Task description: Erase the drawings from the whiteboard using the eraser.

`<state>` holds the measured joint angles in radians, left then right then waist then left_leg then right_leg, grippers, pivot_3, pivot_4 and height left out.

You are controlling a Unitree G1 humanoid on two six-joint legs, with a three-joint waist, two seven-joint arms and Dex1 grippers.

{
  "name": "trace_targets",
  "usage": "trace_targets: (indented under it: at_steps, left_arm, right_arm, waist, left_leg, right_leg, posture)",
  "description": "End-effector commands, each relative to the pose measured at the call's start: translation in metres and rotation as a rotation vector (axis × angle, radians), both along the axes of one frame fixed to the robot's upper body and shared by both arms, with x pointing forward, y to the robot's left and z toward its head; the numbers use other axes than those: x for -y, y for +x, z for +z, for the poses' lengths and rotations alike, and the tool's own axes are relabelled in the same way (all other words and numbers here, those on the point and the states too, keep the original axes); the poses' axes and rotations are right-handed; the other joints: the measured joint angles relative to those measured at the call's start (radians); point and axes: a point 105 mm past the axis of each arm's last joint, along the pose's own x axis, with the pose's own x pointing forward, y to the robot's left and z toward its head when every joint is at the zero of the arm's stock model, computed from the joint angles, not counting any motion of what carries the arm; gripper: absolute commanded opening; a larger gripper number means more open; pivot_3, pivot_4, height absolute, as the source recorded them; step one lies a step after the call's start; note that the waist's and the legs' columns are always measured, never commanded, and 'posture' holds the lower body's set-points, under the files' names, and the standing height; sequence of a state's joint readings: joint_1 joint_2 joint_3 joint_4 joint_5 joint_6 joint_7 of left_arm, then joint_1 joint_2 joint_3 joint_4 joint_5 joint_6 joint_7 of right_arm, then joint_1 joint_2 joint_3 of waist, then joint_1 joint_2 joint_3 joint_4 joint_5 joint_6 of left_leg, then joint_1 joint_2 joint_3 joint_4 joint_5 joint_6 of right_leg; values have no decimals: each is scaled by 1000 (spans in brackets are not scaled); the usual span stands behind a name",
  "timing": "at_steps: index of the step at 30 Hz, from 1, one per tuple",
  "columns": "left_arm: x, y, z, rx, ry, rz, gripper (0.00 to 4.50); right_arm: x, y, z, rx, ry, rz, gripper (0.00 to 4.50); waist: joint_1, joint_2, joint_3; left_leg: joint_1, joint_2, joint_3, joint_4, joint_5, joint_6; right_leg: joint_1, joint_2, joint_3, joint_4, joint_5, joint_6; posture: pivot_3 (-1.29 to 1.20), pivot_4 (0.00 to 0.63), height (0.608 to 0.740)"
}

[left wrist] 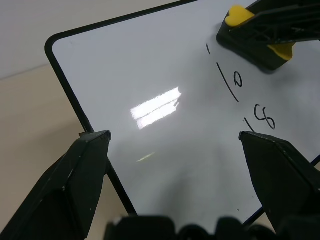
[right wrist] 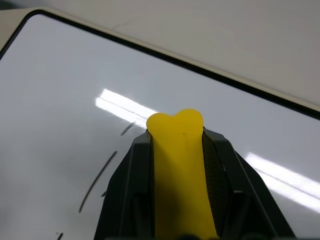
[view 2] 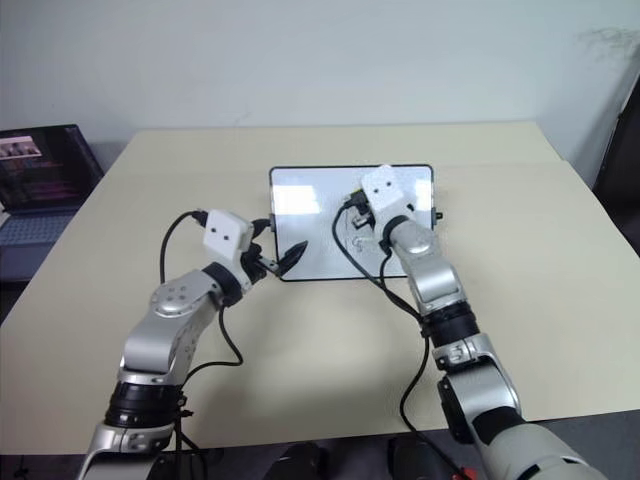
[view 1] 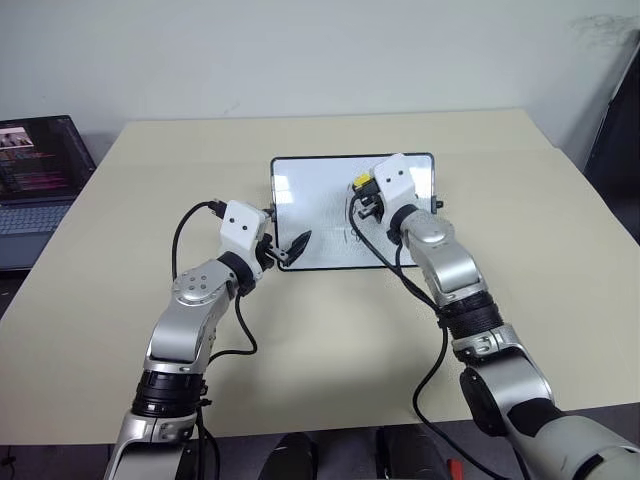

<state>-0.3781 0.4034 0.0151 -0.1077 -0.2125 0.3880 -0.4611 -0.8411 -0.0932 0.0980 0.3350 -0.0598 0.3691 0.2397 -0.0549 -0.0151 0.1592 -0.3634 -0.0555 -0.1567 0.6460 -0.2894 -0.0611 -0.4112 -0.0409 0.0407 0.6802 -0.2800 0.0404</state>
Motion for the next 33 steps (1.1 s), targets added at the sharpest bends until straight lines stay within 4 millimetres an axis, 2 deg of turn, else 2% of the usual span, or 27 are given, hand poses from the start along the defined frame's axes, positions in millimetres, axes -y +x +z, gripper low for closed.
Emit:
trace_targets:
  at_steps: [1,14,21,28,33]
  left_arm:
    - [3,1,16,58,-1,-6,4500]
    - [-2,0,16,58,4,4,4500]
    - [-6,0,16,63,3,17,4500]
    - [-7,0,15,63,1,24,4500]
    - [-7,0,14,63,-2,25,4500]
  right_arm:
    - [-10,-4,35,98,45,24,996]
    - [-35,4,19,72,24,68,996]
    - [-40,5,-4,42,-24,81,996]
    - [-43,4,-11,33,-58,91,996]
    - [-35,5,-21,9,-132,75,996]
  waist:
    - [-4,0,0]
    - [-5,0,0]
    - [-6,0,0]
    - [-6,0,0]
    - [-6,0,0]
  left_leg:
    - [0,0,0,0,0,0]
    - [0,0,1,0,0,0]
    - [0,0,2,0,0,0]
    - [1,1,1,0,0,0]
    - [1,1,1,0,0,0]
  right_leg:
    - [0,0,0,0,0,0]
    - [-1,0,1,0,0,0]
    - [-1,0,1,0,0,0]
    - [-1,1,1,1,0,0]
    - [-1,1,1,1,0,0]
  posture:
    - [0,150,740]
    - [0,150,740]
    - [0,150,740]
    - [0,150,740]
    - [0,150,740]
